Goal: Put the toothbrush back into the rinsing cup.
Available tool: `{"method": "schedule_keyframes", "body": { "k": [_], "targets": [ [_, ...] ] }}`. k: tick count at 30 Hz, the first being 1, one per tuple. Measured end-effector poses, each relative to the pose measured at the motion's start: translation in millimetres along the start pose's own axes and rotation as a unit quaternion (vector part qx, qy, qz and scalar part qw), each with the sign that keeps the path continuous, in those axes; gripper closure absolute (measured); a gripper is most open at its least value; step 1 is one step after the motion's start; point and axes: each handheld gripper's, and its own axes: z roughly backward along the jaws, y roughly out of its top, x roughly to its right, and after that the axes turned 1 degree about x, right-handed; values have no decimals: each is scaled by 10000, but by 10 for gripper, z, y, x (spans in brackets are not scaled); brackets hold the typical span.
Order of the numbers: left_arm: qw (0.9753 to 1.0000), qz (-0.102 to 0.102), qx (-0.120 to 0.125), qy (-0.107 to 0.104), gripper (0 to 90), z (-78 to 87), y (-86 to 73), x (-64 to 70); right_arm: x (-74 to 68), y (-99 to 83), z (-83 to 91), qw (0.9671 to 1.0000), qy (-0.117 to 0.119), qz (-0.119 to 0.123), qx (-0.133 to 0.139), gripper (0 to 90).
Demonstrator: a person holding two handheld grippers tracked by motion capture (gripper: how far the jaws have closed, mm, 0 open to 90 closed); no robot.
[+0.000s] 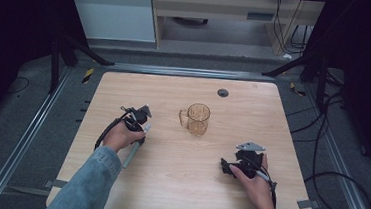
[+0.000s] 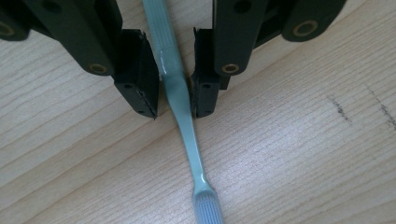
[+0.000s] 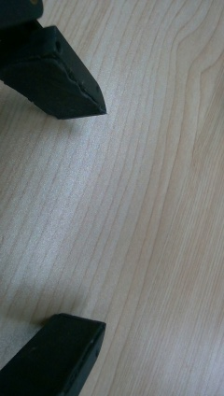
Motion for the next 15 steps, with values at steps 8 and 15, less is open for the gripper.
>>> {"method": "schedule_keyframes", "body": {
  "k": [8,15],
  "targets": [
    [9999,-70,-11,105,743,-2,8,2,1,-1,2,10000,9,6,-6,5],
    [9997,-166,58,154,782,-2,0,16,0,-1,1,10000,-6,10,-4,5]
  ]
}}
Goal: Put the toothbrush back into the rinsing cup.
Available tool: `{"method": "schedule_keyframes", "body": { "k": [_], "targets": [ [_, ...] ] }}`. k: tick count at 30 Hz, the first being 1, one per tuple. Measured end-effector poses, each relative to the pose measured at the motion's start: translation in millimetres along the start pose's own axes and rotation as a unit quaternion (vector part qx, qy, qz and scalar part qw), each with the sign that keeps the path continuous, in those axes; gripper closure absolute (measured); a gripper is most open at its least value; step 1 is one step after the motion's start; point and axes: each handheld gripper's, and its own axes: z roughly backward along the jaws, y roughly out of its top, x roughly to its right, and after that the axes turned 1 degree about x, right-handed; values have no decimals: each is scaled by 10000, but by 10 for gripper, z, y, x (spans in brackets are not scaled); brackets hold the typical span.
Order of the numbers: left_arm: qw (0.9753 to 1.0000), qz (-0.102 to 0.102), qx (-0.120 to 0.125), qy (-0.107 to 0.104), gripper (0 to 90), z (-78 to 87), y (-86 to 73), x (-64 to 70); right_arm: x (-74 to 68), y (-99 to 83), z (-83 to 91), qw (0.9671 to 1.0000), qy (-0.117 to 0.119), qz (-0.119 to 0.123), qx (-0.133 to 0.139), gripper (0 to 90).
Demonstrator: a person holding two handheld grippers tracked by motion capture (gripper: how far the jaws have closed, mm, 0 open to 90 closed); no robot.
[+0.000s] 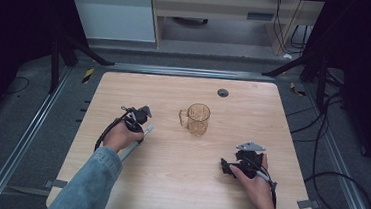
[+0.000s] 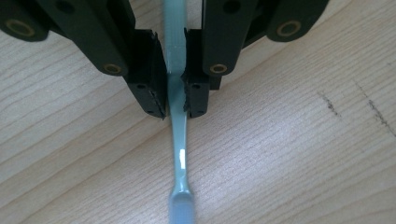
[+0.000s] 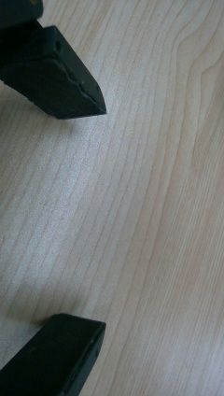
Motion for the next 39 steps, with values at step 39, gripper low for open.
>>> {"method": "schedule_keyframes", "body": {
  "k": [39],
  "targets": [
    [9649,-139,2623,41,788,679,-122,165,-5,2,-3,10000,-12,-15,-1,4]
  ]
}}
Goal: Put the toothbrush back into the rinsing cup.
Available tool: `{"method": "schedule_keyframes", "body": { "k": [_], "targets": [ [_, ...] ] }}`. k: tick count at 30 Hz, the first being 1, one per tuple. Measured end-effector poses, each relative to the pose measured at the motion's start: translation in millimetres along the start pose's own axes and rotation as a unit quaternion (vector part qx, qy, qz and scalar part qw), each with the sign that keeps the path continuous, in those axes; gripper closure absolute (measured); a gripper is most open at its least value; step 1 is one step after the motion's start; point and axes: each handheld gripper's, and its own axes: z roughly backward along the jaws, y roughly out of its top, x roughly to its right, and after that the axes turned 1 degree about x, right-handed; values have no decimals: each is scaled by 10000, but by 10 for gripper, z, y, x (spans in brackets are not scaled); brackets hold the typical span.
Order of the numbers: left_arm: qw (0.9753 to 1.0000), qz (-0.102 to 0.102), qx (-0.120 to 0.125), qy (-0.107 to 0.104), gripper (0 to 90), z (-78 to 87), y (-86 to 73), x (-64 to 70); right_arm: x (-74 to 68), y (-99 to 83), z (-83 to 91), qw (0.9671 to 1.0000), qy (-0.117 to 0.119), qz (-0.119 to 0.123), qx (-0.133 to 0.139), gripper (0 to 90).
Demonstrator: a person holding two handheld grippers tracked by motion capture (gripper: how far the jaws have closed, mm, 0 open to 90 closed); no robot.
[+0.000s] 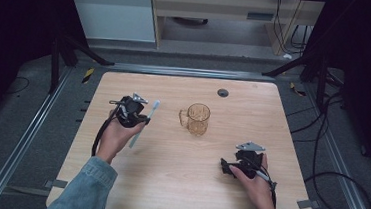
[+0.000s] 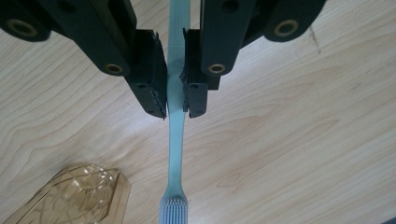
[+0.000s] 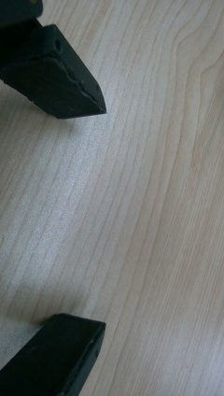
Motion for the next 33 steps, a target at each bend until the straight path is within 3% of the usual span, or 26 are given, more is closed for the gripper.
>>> {"method": "schedule_keyframes", "body": {
  "k": [8,21,33],
  "targets": [
    [9995,-65,300,-32,789,-18,114,127,-1,0,0,10000,0,-5,1,4],
    [9970,-73,757,156,789,10,237,249,-1,0,0,10000,0,-3,0,4],
    [9900,99,1384,250,789,8,324,429,0,0,0,10000,1,1,1,4]
  ]
}}
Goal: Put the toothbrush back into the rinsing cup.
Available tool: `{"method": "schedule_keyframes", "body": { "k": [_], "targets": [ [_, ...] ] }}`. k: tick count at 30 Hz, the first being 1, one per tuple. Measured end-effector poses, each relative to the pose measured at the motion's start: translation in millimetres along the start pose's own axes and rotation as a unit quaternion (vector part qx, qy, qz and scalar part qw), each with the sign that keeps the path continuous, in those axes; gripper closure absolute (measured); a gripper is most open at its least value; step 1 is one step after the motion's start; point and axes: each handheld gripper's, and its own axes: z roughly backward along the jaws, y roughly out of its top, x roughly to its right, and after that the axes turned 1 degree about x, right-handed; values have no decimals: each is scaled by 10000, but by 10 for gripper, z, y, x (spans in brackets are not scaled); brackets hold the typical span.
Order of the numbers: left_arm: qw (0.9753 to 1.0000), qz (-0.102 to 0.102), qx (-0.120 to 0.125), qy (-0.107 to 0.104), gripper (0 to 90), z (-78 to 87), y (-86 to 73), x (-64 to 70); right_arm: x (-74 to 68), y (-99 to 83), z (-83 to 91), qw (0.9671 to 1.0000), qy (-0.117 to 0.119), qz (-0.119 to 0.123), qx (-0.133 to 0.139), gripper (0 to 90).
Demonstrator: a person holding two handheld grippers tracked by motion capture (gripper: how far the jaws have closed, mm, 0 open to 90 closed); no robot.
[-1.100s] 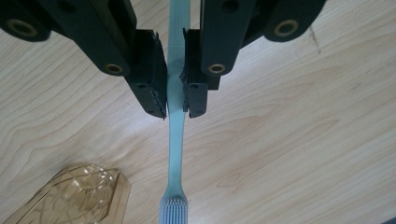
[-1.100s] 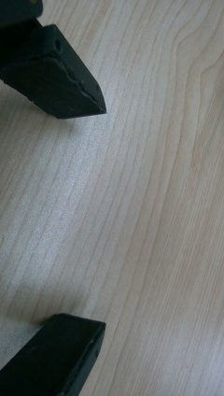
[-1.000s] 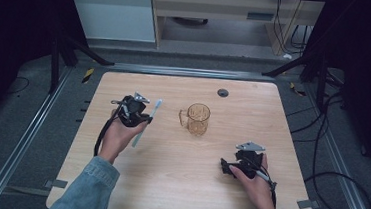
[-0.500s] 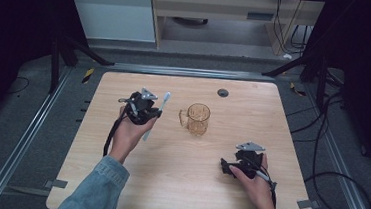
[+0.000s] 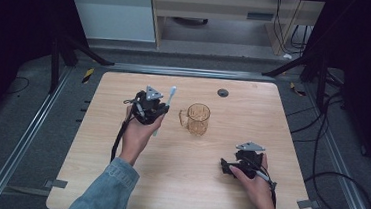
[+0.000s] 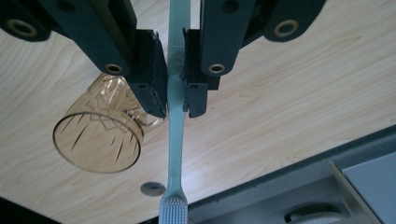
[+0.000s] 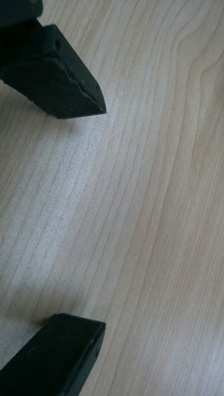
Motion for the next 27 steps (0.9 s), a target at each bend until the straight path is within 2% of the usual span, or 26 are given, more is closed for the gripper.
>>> {"method": "schedule_keyframes", "body": {
  "k": [10,12,17,21,27],
  "targets": [
    [9993,80,349,130,789,-11,55,112,0,0,0,10000,0,1,-1,4],
    [9993,14,345,157,789,-23,60,113,0,0,0,10000,1,-2,-2,4],
    [9984,86,511,207,789,-49,66,98,1,0,0,10000,2,2,-1,4],
    [9974,131,649,271,789,-79,91,137,-1,0,0,10000,1,-7,-3,4],
    [9960,79,831,328,789,-81,135,204,1,0,0,10000,-2,3,-1,4]
  ]
}}
